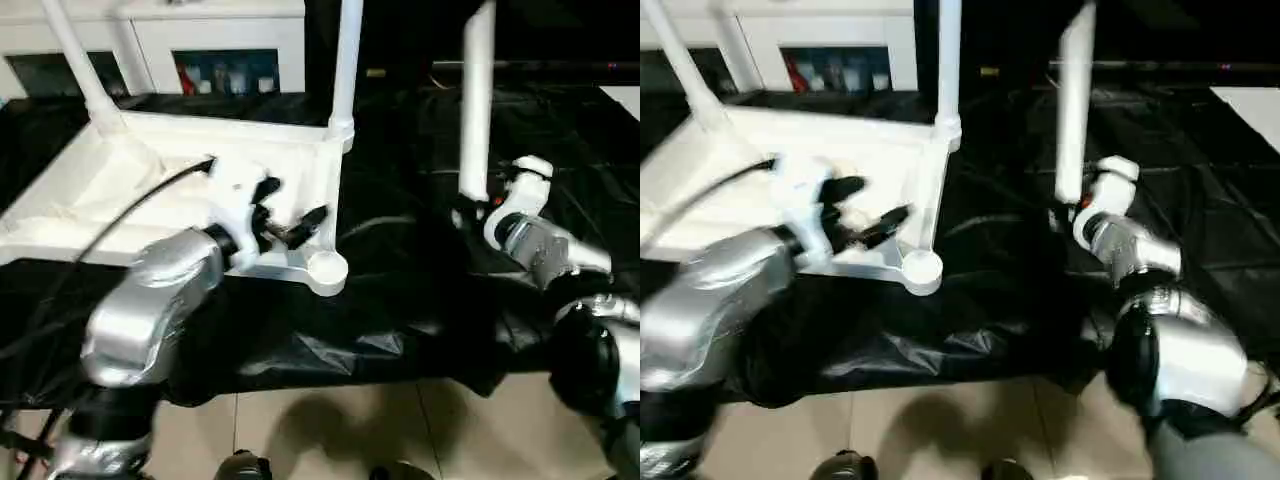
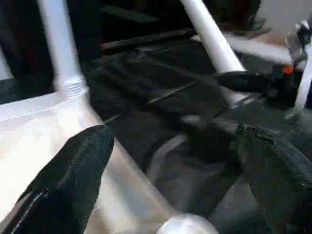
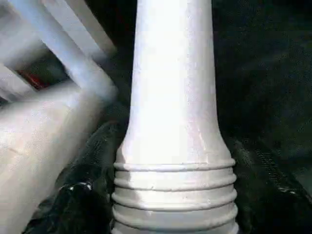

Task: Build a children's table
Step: Pick table leg

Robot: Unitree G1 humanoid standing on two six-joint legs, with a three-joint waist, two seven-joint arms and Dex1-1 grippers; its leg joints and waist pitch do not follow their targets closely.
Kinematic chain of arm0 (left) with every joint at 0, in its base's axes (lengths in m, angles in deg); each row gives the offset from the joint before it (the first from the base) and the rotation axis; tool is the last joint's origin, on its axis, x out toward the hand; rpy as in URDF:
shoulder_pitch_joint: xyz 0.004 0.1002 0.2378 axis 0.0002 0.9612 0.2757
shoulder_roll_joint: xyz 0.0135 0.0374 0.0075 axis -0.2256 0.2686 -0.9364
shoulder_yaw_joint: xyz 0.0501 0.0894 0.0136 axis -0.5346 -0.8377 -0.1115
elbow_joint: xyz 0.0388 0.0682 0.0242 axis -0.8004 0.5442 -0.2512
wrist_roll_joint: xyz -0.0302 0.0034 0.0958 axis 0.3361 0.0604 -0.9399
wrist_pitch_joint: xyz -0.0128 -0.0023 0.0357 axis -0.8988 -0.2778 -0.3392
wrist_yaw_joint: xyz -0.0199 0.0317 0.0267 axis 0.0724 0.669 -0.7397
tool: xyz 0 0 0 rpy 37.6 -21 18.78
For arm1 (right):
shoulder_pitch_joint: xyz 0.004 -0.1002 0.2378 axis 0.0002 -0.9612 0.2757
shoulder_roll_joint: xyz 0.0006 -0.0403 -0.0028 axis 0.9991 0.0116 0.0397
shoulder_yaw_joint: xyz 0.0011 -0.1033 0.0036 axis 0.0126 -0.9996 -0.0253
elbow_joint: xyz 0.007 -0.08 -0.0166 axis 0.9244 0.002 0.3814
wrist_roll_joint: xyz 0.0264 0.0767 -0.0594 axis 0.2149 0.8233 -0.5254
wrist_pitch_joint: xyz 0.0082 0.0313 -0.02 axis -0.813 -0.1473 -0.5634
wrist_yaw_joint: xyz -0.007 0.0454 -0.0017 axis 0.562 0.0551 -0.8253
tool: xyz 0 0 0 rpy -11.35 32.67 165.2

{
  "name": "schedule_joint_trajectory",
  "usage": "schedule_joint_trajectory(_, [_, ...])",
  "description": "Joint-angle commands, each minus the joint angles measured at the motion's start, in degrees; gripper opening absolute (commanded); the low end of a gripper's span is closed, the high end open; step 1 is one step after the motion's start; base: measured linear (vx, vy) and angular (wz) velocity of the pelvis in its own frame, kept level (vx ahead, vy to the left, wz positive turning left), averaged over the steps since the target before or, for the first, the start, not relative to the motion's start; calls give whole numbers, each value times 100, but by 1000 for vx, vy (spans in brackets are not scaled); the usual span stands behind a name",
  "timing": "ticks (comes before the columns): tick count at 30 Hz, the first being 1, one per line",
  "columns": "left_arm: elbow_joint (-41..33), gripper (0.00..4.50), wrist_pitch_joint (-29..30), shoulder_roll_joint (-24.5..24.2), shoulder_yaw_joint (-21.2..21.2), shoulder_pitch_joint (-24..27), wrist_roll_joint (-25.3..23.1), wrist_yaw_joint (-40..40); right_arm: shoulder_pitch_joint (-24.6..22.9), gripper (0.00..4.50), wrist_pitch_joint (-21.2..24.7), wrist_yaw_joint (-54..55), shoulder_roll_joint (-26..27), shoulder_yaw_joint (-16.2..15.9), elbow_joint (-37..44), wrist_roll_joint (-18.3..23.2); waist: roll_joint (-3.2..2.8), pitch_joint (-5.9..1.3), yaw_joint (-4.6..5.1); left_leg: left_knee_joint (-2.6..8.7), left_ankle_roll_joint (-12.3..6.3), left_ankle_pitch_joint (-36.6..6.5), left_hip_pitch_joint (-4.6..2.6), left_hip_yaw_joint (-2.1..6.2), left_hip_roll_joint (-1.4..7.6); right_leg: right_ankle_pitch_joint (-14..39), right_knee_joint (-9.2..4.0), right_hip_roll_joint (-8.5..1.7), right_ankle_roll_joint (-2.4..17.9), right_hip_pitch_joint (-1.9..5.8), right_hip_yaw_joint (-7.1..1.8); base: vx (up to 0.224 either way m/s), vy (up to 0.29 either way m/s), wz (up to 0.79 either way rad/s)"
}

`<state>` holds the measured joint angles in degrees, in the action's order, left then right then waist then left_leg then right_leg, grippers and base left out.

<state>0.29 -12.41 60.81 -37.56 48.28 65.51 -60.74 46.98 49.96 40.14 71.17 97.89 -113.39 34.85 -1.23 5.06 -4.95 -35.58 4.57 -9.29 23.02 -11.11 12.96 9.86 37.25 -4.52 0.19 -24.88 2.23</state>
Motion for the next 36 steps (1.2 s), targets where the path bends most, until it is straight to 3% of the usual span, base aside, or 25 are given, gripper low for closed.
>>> schedule_joint_trajectory(1, [286, 450, -64, 150, 32, -211, 188, 55, -315, 270, 137, -573, 227, 75, 874, 434, 1, -573, 19, 317, -154, -1192, -133, -23, -93, 991, -500, -146, 1188, 380, -115, 0, 0, 0])
schedule_joint_trajectory(3, [472, 450, -86, 308, 153, -340, 326, 42, -605, 270, 233, -831, 396, 8, 1464, 631, 13, -608, 33, 326, -210, -1038, -104, 10, -85, 855, -473, -153, 1223, 410, -94, 0, 0, 0])
schedule_joint_trajectory(5, [795, 450, -41, 594, 376, -594, 629, 40, -1338, 270, 643, -1339, 632, -480, 2790, 1019, -15, -590, 41, 325, -242, -1053, -108, -9, -112, 1017, -539, -134, 1181, 392, -93, 0, 0, 0])
schedule_joint_trajectory(7, [985, 450, 6, 792, 516, -774, 853, 69, -1859, 270, 947, -1691, 684, -962, 3661, 1267, 11, -605, 51, 339, -290, -1071, -100, 12, -102, 1172, -548, -145, 1117, 399, -83, 0, 0, 0])
schedule_joint_trajectory(8, [1027, 450, 38, 864, 568, -833, 941, 73, -2025, 270, 1058, -1807, 669, -1148, 3935, 1341, 9, -593, 45, 345, -292, -1104, -104, 8, -109, 1302, -588, -140, 1054, 398, -84, 0, 0, 0])
schedule_joint_trajectory(9, [1058, 450, 173, 1046, 712, -949, 1211, 80, -2378, 270, 1284, -2007, 577, -1602, 4526, 1407, 18, -591, 56, 344, -270, -1155, -102, 10, -100, 1494, -596, -151, 1011, 394, -89, 0, 0, 0])
schedule_joint_trajectory(10, [1124, 450, 198, 1134, 777, -1026, 1317, 87, -2497, 270, 1369, -2106, 538, -1763, 4731, 1408, 54, -591, 38, 333, -257, -1154, -115, -5, -97, 1654, -630, -148, 933, 380, -95, 0, 0, 0])
schedule_joint_trajectory(11, [1136, 450, 239, 1206, 830, -1067, 1426, 95, -2585, 270, 1406, -2165, 497, -1917, 4883, 1373, 32, -581, 47, 346, -231, -1171, -93, 13, -95, 1827, -627, -160, 886, 377, -89, 0, 0, 0])
schedule_joint_trajectory(15, [1220, 450, 406, 1353, 938, -1161, 1698, 116, -2745, 270, 1490, -2270, 517, -2094, 5230, 1212, 73, -570, 62, 340, -202, -1241, -96, 8, -103, 2247, -684, -161, 717, 325, -84, 0, 0, 0])
schedule_joint_trajectory(17, [1420, 450, 446, 1475, 984, -1223, 1783, 57, -2750, 270, 1553, -2328, 483, -2385, 5370, 968, 135, -575, 68, 339, -192, -1209, -81, 6, -113, 2395, -700, -155, 588, 327, -76, 0, 0, 0])
schedule_joint_trajectory(18, [1465, 450, 443, 1497, 987, -1234, 1790, 47, -2755, 270, 1568, -2330, 467, -2461, 5409, 916, 91, -564, 61, 354, -161, -1213, -86, 17, -109, 2465, -718, -151, 513, 310, -75, 0, 0, 0])
schedule_joint_trajectory(19, [1465, 450, 443, 1497, 987, -1234, 1790, 47, -2755, 270, 1568, -2330, 467, -2461, 5409, 916, 90, -572, 76, 371, -145, -1251, -83, 32, -98, 2464, -716, -157, 481, 316, -70, 0, 0, 0])
schedule_joint_trajectory(23, [1486, 450, 564, 1575, 1066, -1260, 1869, -86, -2552, 270, 1406, -2041, 443, -2834, 5295, 588, 163, -588, 94, 387, -142, -1276, -92, 32, -85, 2233, -714, -162, 561, 317, -69, 0, 0, 0])
schedule_joint_trajectory(24, [1501, 450, 569, 1568, 1094, -1273, 1837, -180, -2511, 270, 1382, -1981, 447, -2869, 5282, 570, 136, -587, 99, 393, -133, -1277, -96, 38, -76, 2165, -698, -169, 600, 312, -76, 0, 0, 0])
schedule_joint_trajectory(25, [1501, 450, 569, 1568, 1094, -1273, 1837, -180, -2511, 270, 1382, -1981, 447, -2869, 5282, 570, 135, -587, 109, 392, -136, -1280, -91, 36, -80, 2142, -701, -170, 607, 317, -75, 0, 0, 0])
schedule_joint_trajectory(26, [1595, 450, 558, 1562, 1210, -1322, 1797, -391, -2401, 270, 1296, -1809, 497, -2858, 5160, 469, 197, -592, 116, 389, -136, -1266, -86, 28, -76, 2112, -699, -175, 606, 321, -75, 0, 0, 0])
schedule_joint_trajectory(27, [1671, 450, 550, 1557, 1293, -1362, 1779, -536, -2330, 270, 1245, -1686, 530, -2848, 5081, 403, 169, -592, 121, 391, -131, -1267, -96, 33, -81, 2087, -693, -171, 627, 314, -74, 0, 0, 0])
schedule_joint_trajectory(28, [1762, 450, 504, 1551, 1456, -1409, 1776, -754, -2252, 270, 1192, -1573, 585, -2808, 4986, 371, 200, -588, 138, 388, -115, -1271, -88, 28, -82, 2062, -691, -172, 620, 317, -79, 0, 0, 0])
schedule_joint_trajectory(29, [1783, 450, 492, 1549, 1495, -1420, 1776, -806, -2235, 270, 1180, -1549, 598, -2798, 4965, 366, 190, -593, 138, 385, -116, -1268, -97, 28, -84, 2045, -685, -175, 631, 312, -79, 0, 0, 0])
schedule_joint_trajectory(31, [1878, 415, 365, 1517, 1778, -1485, 1831, -1094, -2167, 270, 1161, -1540, 650, -2803, 4922, 295, 243, -602, 136, 380, -153, -1188, -85, 19, -87, 1850, -672, -168, 655, 334, -86, 0, 0, 0])
schedule_joint_trajectory(34, [1890, 387, 333, 1502, 1827, -1496, 1836, -1141, -2167, 270, 1177, -1588, 639, -2837, 4937, 275, 212, -618, 116, 382, -189, -987, -85, 26, -72, 1475, -624, -173, 744, 350, -96, 0, 0, 0])
schedule_joint_trajectory(36, [2003, 370, 220, 1478, 1917, -1548, 1753, -1314, -2144, 270, 1181, -1644, 604, -2903, 4934, 212, 230, -627, 111, 377, -229, -930, -97, 19, -66, 1249, -601, -175, 843, 353, -101, 0, 0, 0])
